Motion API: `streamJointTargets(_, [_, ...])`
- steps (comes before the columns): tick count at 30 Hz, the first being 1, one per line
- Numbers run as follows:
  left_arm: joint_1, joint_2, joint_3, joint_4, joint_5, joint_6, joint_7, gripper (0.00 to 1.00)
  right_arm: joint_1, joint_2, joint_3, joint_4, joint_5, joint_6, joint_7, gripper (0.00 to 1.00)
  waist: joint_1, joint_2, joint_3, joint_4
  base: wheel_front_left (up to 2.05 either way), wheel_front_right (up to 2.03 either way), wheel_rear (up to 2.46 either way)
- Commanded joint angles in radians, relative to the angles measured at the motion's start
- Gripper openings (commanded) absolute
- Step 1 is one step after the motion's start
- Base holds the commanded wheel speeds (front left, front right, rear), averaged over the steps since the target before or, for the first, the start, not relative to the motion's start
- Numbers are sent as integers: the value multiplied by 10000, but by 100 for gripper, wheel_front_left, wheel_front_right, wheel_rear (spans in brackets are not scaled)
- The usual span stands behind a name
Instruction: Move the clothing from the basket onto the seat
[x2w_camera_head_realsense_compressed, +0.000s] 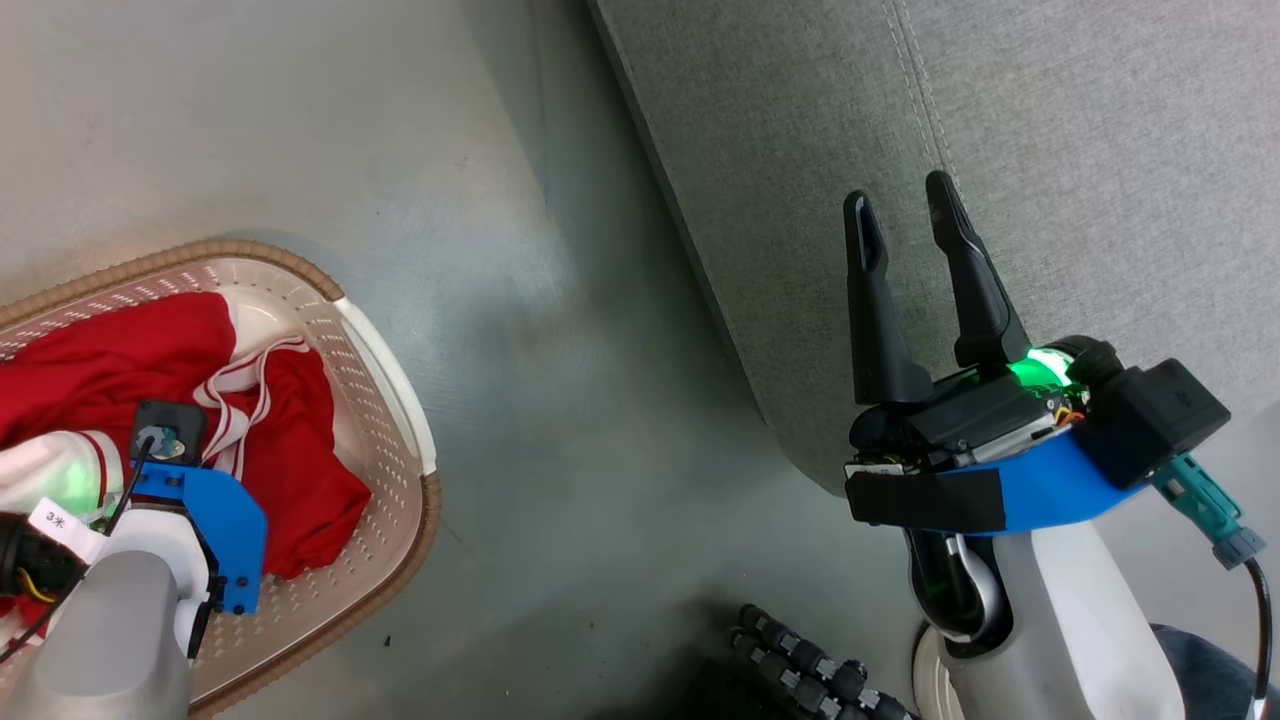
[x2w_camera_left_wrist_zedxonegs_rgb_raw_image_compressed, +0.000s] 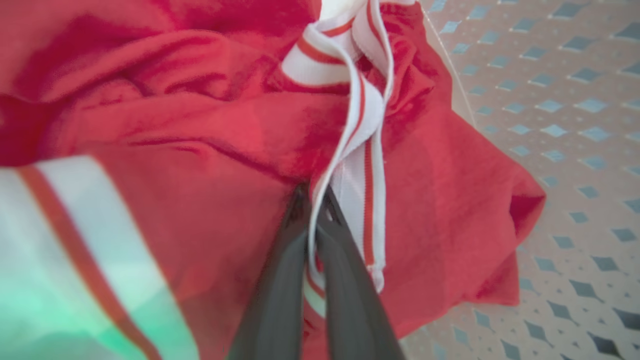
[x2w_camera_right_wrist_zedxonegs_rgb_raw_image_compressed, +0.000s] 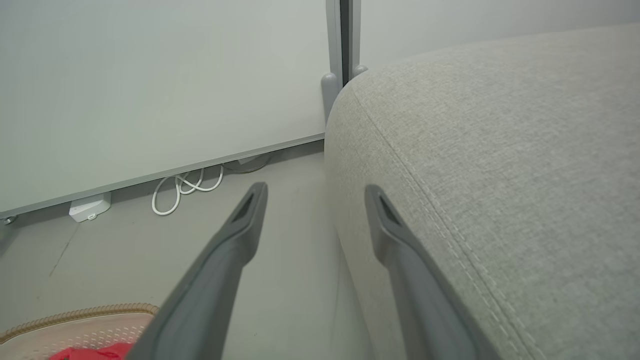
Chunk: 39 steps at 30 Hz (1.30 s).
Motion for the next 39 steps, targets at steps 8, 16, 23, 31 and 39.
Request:
streamJointTargets(8, [-195, 116, -24, -186, -147, 119, 19, 0, -186, 10, 214, 111, -1, -6, -38, 100, -1, 0, -32, 51, 0, 0, 0])
streamJointTargets(16, [-138, -925, -192, 70, -509, -31, -567, 0, -105, 7, 0, 746, -868, -6, -35, 100, -1, 0, -1598, 1197, 0, 0, 0])
streamJointTargets(23, [-238, -1945, -817, 746, -479, -602, -1177, 0, 457, -2, -393, 1483, -1807, -6, -32, 100, -1, 0, -3734, 2513, 0, 0, 0])
streamJointTargets(31, [-511, -2589, -1568, 953, -838, -1205, -1724, 0, 1224, -2, -353, 1670, -2447, -7, 599, 100, -1, 0, -5853, 3809, 0, 0, 0])
streamJointTargets(39, [-600, -2630, -3205, -820, -2846, -1390, -1494, 0, 1990, -2, -599, 1359, -2609, -7, 1212, 100, -1, 0, -7325, 4779, 0, 0, 0])
